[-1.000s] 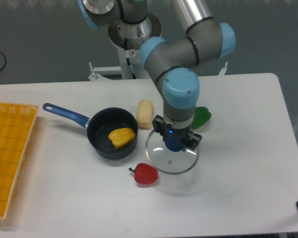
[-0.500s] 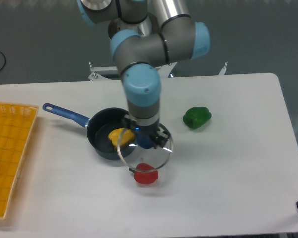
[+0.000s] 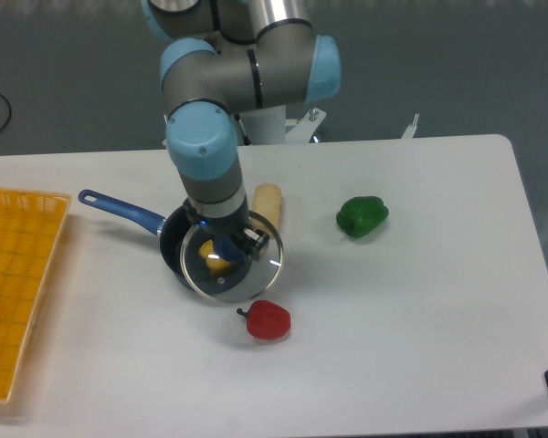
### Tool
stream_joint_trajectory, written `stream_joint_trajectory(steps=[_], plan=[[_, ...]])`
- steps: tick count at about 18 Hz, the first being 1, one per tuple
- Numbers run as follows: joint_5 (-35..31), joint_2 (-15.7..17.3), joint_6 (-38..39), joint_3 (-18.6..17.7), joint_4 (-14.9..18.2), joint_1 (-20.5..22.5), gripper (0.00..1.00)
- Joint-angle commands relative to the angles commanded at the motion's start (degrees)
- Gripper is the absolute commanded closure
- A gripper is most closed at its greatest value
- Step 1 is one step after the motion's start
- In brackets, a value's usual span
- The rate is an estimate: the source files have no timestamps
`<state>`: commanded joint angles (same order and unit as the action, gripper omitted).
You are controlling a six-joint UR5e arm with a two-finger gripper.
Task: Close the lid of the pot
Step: 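Lower the glass lid onto the saucepan rim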
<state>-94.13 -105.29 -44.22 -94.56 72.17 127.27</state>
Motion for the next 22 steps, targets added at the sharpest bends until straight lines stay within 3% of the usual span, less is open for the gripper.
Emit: stream_joint_trajectory(steps=[3, 10, 14, 22], plan=[[-0.09, 0.09, 0.45, -1.58, -2.55, -0.36, 0.54], [-0.36, 0.96, 0.45, -3.78, -2.99, -2.29, 0.54], [-2.19, 2.28, 0.10, -6.24, -4.83, -2.38, 0.54], [-2.20, 2.55, 0.10, -6.86, -5.37, -3.52, 0.54]])
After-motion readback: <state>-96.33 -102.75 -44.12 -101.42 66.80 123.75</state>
